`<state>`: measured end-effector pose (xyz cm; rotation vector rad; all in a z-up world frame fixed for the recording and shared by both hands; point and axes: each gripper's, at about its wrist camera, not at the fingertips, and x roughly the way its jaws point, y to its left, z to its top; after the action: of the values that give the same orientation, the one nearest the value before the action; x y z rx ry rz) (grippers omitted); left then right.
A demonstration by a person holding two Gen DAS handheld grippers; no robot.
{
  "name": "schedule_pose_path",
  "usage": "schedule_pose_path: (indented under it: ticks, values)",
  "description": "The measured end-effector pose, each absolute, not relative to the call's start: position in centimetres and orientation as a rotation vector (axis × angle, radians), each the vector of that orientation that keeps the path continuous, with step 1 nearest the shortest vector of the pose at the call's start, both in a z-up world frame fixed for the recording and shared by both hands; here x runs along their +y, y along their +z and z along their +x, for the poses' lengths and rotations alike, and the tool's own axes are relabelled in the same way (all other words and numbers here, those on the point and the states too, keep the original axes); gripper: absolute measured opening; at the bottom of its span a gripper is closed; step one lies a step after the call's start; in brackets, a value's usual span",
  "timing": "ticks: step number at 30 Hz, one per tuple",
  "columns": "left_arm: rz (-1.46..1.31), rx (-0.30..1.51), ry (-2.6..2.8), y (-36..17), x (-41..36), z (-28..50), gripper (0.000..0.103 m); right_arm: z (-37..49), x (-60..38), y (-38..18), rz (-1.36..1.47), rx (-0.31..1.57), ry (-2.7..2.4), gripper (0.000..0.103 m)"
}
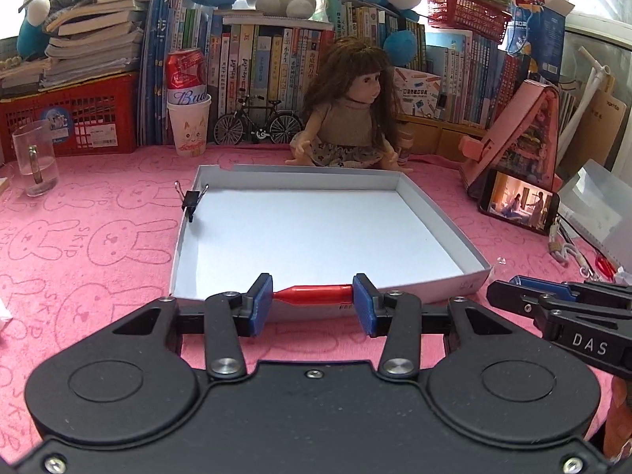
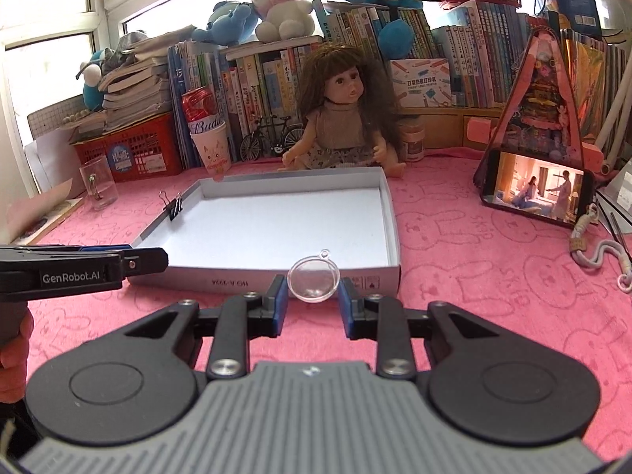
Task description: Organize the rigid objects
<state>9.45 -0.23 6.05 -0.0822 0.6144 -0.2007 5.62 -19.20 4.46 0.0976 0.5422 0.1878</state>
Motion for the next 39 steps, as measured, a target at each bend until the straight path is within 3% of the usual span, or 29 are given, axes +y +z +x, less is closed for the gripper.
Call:
schedule_pose_path:
  ticks: [22, 39]
  values:
    - [-0.118, 0.78, -0.177, 3.2, -1.3, 21.0, 0.042, 16.9, -18.6, 3.0, 0.15, 0.658, 0.218, 0.033]
    - [-0.093, 0.815, -0.154, 1.2, -2.1, 22.5, 0.042, 19.6, -18.3, 0.9, 0.147, 0.733, 0.191, 0.033]
